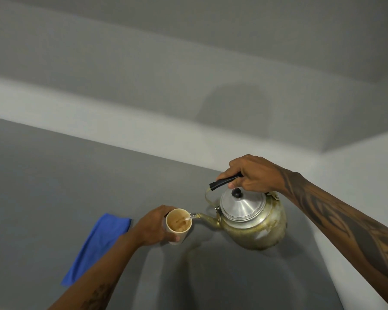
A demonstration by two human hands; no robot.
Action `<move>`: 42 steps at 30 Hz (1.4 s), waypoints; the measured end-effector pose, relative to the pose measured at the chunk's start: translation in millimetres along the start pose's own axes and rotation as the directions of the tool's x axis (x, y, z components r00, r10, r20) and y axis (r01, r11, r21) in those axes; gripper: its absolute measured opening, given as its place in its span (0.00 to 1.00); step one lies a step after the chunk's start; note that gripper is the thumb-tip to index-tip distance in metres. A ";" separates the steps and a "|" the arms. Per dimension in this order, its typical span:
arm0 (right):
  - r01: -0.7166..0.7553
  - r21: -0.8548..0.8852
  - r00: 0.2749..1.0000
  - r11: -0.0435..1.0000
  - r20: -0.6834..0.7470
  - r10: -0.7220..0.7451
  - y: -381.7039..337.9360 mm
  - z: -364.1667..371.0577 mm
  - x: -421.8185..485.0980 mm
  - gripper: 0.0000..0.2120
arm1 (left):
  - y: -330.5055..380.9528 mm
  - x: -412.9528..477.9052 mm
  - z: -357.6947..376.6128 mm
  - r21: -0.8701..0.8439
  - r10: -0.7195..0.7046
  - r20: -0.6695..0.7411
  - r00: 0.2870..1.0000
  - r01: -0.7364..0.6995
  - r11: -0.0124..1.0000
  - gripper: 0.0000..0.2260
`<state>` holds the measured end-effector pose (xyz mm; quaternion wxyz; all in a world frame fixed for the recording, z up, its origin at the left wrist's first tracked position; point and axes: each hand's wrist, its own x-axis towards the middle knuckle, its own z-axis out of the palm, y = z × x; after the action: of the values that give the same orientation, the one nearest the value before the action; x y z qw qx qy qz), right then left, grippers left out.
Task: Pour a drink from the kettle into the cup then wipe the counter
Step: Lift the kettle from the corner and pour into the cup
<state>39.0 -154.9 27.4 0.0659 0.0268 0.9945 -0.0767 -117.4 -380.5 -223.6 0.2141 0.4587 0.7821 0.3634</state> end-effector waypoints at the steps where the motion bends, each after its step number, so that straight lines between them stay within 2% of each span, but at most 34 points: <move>1: 0.001 -0.002 1.000 1.000 0.003 -0.001 -0.9 -1.0 -0.4 0.15 | -1.0 -0.1 0.1 -0.003 0.002 -0.001 1.000 -0.002 1.000 0.35; 42: 0.023 -0.072 0.999 0.997 0.050 -0.020 -17.2 -20.4 -7.8 0.15 | 7.4 -1.9 0.8 0.005 0.021 0.002 1.000 -0.021 1.000 0.34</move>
<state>43.1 -169.0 51.1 0.0903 0.0117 0.9950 -0.0419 -111.8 -379.6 -218.5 0.2097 0.4678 0.7779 0.3634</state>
